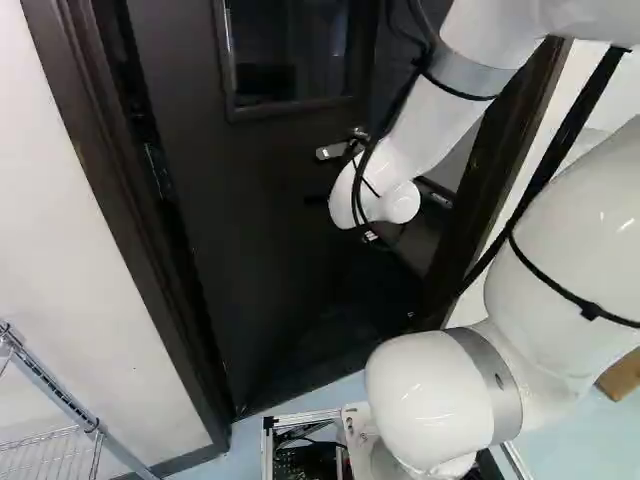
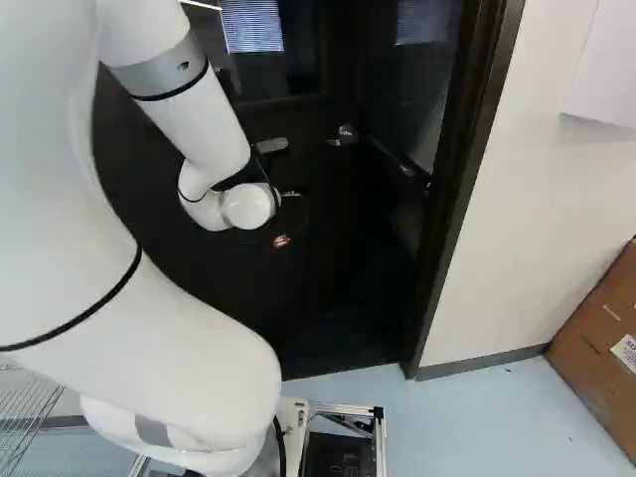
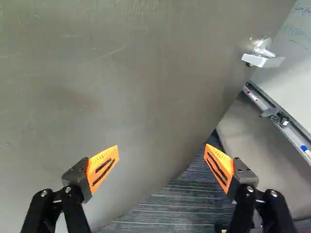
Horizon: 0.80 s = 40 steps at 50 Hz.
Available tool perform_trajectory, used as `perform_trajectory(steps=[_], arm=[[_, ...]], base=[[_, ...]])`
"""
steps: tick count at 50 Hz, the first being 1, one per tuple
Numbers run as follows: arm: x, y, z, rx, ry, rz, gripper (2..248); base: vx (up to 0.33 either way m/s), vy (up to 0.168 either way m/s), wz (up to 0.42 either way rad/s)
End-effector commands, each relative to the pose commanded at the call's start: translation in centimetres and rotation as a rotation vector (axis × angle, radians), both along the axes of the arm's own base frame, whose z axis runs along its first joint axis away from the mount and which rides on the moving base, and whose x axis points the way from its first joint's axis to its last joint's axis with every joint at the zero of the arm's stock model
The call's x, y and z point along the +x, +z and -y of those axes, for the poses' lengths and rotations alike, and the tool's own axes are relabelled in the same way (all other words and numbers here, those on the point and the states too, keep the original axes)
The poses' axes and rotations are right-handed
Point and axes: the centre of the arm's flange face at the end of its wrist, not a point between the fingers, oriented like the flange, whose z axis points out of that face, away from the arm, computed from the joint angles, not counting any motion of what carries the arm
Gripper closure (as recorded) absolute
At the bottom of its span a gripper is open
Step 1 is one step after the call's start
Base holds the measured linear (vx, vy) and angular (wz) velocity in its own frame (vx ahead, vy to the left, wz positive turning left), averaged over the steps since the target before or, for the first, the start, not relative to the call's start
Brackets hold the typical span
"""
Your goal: Open the door and move inside
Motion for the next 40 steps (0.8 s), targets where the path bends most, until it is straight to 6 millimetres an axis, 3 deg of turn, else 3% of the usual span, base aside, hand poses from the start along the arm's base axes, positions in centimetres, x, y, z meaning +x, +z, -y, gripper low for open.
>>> perform_trajectory(steps=[17,40], arm=[[3.0,0.1,-1.7,0.0,0.037,-0.001,3],[5.2,0.1,-4.1,0.0,0.088,0.001,3]], base=[[0.0,0.0,0.0],[0.0,0.0,0.0]])
